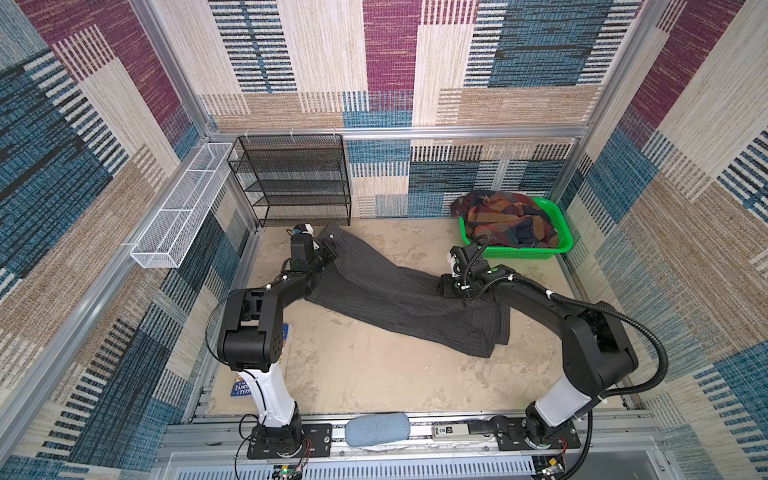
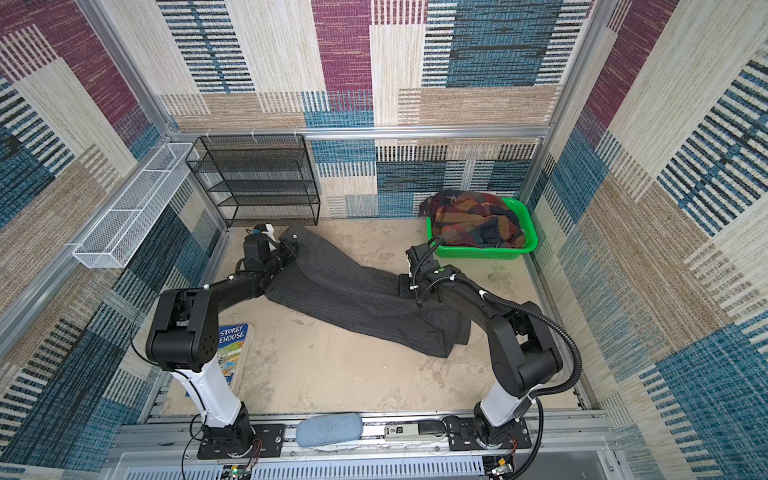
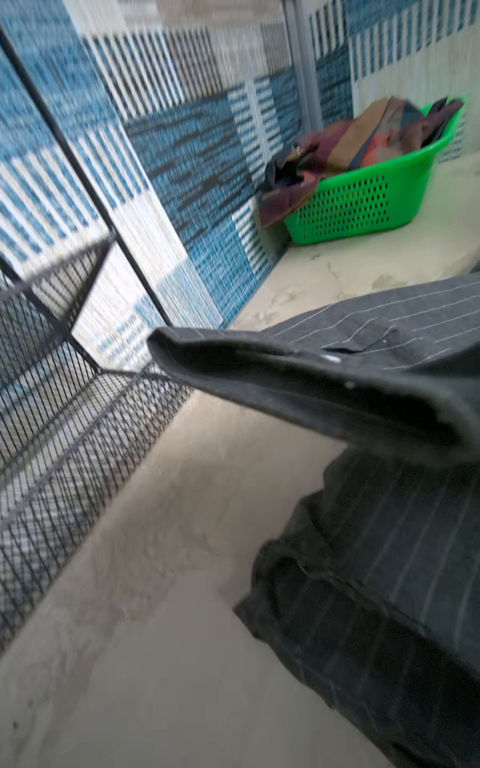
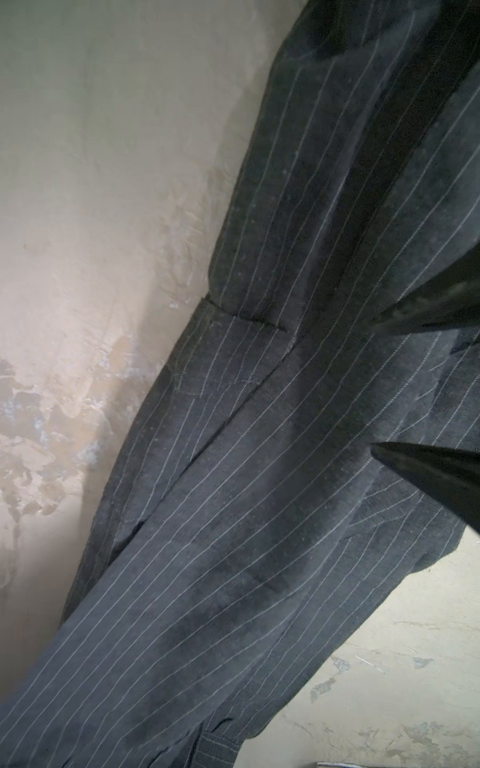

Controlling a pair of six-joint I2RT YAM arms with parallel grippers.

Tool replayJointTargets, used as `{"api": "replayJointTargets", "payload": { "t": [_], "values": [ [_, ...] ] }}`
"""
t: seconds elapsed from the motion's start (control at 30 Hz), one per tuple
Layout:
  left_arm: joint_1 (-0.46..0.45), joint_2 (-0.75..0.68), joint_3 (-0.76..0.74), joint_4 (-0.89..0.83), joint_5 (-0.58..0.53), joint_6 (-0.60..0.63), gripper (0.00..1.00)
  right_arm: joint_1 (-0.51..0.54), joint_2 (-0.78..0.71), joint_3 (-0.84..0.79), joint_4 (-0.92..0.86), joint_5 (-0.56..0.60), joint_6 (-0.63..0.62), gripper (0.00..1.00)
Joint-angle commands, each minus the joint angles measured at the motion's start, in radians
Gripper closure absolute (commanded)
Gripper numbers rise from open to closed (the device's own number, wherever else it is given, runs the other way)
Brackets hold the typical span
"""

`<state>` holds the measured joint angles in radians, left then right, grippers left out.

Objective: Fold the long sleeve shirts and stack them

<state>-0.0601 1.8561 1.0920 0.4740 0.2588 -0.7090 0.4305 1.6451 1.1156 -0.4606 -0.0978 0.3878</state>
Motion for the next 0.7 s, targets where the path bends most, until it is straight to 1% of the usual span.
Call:
{"api": "replayJointTargets", "payload": {
  "t": [0.0, 0.03, 0.1, 0.27, 0.4, 0.5, 0.67],
  "values": [
    [0.001, -0.009, 0.015, 0.147, 0.066, -0.035, 1.0, 0.001, -0.018, -0.011, 0.041, -0.002, 0.0, 0.54],
    [0.003, -0.007, 0.013, 0.19, 0.073, -0.042, 1.0, 0.001, -0.025, -0.016, 0.052, -0.011, 0.003, 0.54],
    [0.003, 0.011, 0.016, 0.211, 0.084, -0.048, 1.0, 0.001, -0.031, -0.023, 0.069, -0.034, 0.004, 0.54],
    [0.009, 0.079, 0.033, 0.206, 0.133, -0.095, 1.0, 0.004, -0.028, -0.033, 0.071, -0.063, 0.0, 0.54],
    [0.008, 0.082, 0.031, 0.189, 0.138, -0.121, 1.0, 0.028, -0.034, -0.049, 0.077, -0.078, 0.009, 0.54],
    [0.007, 0.04, 0.044, 0.085, 0.129, -0.097, 1.0, 0.068, -0.033, -0.055, 0.075, -0.068, 0.021, 0.54],
    [0.004, -0.064, 0.061, -0.103, 0.082, -0.043, 1.0, 0.115, -0.011, -0.059, 0.098, -0.065, 0.047, 0.53]
  ]
}}
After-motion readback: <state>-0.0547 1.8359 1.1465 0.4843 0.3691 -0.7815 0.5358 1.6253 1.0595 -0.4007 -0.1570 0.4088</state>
